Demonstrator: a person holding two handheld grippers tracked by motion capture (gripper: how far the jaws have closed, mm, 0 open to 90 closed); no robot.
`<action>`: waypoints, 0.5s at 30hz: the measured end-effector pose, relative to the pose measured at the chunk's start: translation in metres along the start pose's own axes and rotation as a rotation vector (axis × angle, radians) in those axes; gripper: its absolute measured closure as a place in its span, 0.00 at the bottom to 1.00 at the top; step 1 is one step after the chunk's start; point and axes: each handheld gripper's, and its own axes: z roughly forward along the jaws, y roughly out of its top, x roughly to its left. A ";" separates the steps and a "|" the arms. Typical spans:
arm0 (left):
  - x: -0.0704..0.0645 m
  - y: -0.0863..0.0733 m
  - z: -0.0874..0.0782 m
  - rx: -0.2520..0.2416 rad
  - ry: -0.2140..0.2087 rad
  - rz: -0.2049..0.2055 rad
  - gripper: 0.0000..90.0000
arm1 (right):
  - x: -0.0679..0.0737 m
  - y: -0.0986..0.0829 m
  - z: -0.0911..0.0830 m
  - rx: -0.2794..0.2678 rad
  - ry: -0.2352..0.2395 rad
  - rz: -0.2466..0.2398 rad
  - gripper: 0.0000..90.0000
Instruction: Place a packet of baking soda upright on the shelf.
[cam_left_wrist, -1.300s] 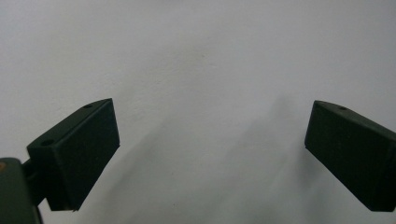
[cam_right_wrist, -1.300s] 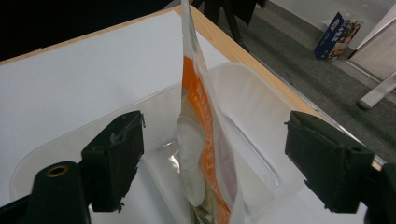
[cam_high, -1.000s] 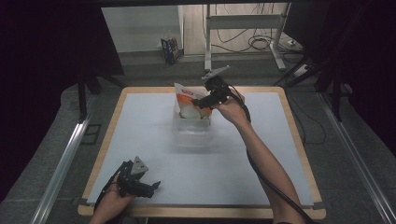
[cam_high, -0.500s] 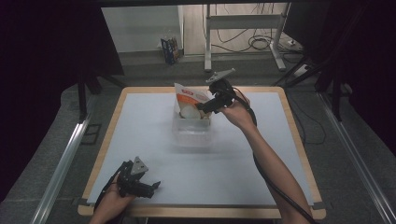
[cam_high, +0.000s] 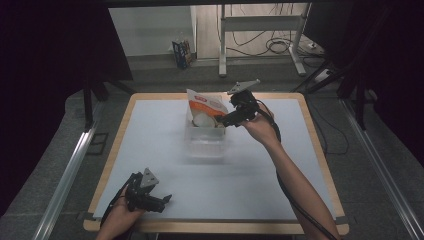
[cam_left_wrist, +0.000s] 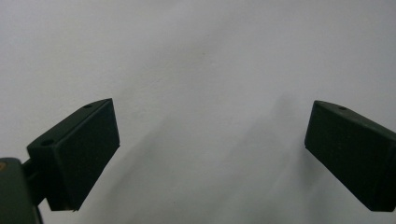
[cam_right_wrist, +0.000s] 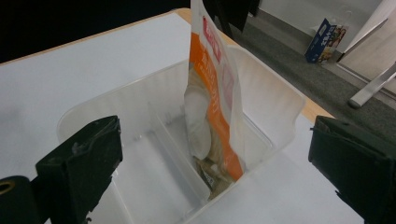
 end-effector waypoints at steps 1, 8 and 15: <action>0.000 0.000 0.000 0.001 0.000 0.001 0.04 | 0.000 -0.002 -0.001 0.000 -0.001 0.000 0.03; 0.000 0.000 0.000 0.002 0.001 0.003 0.04 | 0.006 -0.014 -0.006 -0.003 0.009 0.007 0.03; 0.000 0.000 0.000 0.000 0.001 0.000 0.04 | 0.011 -0.026 -0.011 0.003 0.012 0.004 0.03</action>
